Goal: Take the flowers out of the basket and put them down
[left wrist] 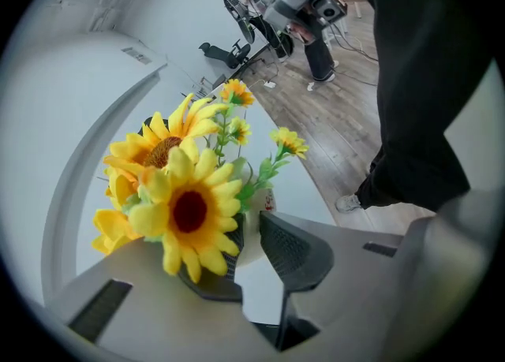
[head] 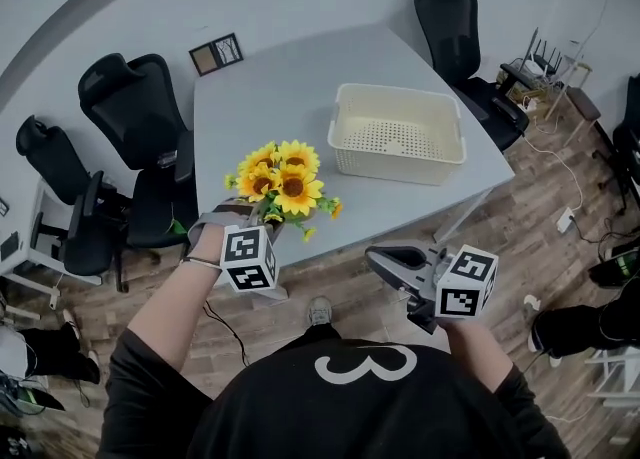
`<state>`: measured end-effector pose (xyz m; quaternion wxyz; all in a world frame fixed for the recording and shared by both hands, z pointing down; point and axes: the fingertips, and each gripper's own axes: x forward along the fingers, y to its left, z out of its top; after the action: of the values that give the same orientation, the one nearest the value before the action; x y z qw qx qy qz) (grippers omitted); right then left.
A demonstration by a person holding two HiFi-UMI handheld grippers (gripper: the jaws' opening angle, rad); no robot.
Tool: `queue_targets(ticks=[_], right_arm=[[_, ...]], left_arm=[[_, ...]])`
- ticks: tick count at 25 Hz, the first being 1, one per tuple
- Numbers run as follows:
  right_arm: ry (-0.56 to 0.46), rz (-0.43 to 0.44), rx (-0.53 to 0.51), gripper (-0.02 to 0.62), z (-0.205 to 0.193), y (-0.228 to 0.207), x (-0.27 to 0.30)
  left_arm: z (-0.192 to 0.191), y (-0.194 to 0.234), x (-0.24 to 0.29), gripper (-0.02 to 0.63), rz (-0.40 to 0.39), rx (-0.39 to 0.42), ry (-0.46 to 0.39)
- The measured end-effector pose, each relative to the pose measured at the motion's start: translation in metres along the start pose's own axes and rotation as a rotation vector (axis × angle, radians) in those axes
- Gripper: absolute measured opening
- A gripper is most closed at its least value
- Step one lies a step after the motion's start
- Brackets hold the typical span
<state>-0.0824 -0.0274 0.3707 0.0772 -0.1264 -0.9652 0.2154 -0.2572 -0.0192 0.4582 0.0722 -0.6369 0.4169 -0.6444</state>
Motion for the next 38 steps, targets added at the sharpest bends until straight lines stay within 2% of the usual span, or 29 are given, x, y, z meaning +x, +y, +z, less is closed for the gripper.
queue_targets(ticks=[12, 20, 31, 38], right_arm=[[0.05, -0.029, 0.057, 0.008, 0.006, -0.044, 0.055], [0.083, -0.033, 0.093, 0.008, 0.006, -0.068, 0.078], [0.095, -0.025, 0.12, 0.008, 0.012, -0.094, 0.099], [0.092, -0.022, 0.13, 0.008, 0.013, -0.102, 0.109]], left_arm=[[-0.041, 0.002, 0.071, 0.074, -0.093, -0.012, -0.008], [-0.059, 0.0, 0.109, 0.075, -0.108, -0.017, 0.014], [-0.068, -0.012, 0.132, 0.075, -0.16, -0.063, 0.011], [-0.069, -0.012, 0.133, 0.078, -0.147, -0.014, 0.013]])
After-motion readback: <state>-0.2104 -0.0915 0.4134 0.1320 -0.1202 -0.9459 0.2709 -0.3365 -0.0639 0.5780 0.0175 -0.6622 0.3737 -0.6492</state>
